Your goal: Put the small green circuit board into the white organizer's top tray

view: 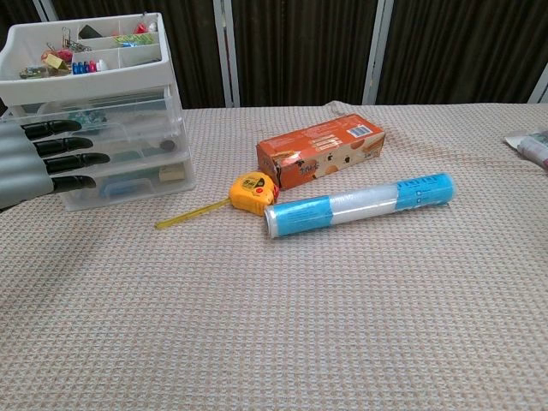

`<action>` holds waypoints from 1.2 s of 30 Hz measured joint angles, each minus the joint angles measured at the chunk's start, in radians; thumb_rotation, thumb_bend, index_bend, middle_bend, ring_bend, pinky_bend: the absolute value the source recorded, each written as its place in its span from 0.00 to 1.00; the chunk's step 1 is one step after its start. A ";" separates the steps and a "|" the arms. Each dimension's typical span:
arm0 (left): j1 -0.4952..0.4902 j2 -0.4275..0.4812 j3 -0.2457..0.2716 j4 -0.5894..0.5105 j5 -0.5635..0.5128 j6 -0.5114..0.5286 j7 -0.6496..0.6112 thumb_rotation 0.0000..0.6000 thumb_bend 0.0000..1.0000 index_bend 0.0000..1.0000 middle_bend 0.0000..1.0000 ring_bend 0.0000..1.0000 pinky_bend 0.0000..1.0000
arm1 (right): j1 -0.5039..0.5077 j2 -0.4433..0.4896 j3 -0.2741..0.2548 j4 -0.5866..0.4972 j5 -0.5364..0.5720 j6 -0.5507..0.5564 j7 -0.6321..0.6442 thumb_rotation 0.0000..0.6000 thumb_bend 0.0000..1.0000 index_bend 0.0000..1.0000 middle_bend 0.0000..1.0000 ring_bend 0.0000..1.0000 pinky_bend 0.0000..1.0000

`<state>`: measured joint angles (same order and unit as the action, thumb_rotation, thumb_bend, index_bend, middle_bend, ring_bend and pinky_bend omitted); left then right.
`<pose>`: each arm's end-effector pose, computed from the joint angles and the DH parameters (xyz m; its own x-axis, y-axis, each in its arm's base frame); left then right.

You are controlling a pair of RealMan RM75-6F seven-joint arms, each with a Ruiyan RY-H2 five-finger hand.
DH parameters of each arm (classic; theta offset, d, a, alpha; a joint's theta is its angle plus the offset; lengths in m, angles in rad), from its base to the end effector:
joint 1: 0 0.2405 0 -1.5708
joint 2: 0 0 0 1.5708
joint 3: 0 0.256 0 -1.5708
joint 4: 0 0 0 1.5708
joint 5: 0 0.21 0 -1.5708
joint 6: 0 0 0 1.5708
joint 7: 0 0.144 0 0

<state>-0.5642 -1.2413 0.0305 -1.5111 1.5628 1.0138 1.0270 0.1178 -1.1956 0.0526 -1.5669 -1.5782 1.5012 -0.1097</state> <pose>-0.2375 0.2846 0.0556 0.9619 -0.2631 0.0742 -0.0737 -0.5109 -0.8565 -0.2953 -0.1911 0.1368 0.4686 0.0392 0.8825 -0.8755 -0.1127 0.4699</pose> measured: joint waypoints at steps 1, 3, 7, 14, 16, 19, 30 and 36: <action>0.000 -0.003 -0.004 0.005 -0.008 -0.002 -0.001 1.00 1.00 0.16 0.00 0.00 0.02 | 0.000 0.000 0.000 0.000 0.000 0.000 0.000 1.00 0.00 0.04 0.00 0.00 0.00; -0.002 -0.012 -0.013 0.017 -0.027 -0.005 -0.005 1.00 1.00 0.16 0.00 0.00 0.02 | 0.000 0.001 0.000 -0.001 0.001 0.000 0.000 1.00 0.00 0.04 0.00 0.00 0.00; -0.005 -0.029 -0.032 0.045 -0.062 -0.009 -0.006 1.00 1.00 0.16 0.00 0.00 0.02 | 0.000 0.001 0.000 -0.001 0.001 -0.001 0.001 1.00 0.00 0.04 0.00 0.00 0.00; -0.007 -0.034 -0.060 0.064 -0.128 -0.013 -0.011 1.00 1.00 0.16 0.00 0.00 0.02 | 0.000 0.002 -0.001 -0.002 0.000 -0.001 0.003 1.00 0.00 0.04 0.00 0.00 0.00; -0.007 -0.032 -0.066 0.071 -0.150 -0.018 -0.012 1.00 1.00 0.16 0.00 0.00 0.02 | 0.000 0.002 0.000 -0.002 0.000 -0.002 0.004 1.00 0.00 0.04 0.00 0.00 0.00; -0.007 -0.031 -0.069 0.081 -0.172 -0.023 -0.016 1.00 1.00 0.15 0.00 0.00 0.02 | 0.000 0.002 0.000 -0.003 0.000 -0.002 0.003 1.00 0.00 0.04 0.00 0.00 0.00; 0.009 -0.023 -0.038 0.051 -0.109 0.030 -0.087 1.00 1.00 0.14 0.00 0.00 0.02 | 0.001 0.002 -0.001 -0.003 0.002 -0.005 0.001 1.00 0.00 0.04 0.00 0.00 0.00; 0.047 0.015 -0.007 -0.033 -0.009 0.143 -0.183 1.00 0.61 0.13 0.00 0.00 0.05 | 0.000 0.002 0.000 -0.003 0.000 -0.001 0.000 1.00 0.00 0.04 0.00 0.00 0.00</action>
<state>-0.5170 -1.2258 0.0233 -1.5441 1.5543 1.1566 0.8442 0.1178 -1.1935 0.0523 -1.5694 -1.5781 1.4999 -0.1096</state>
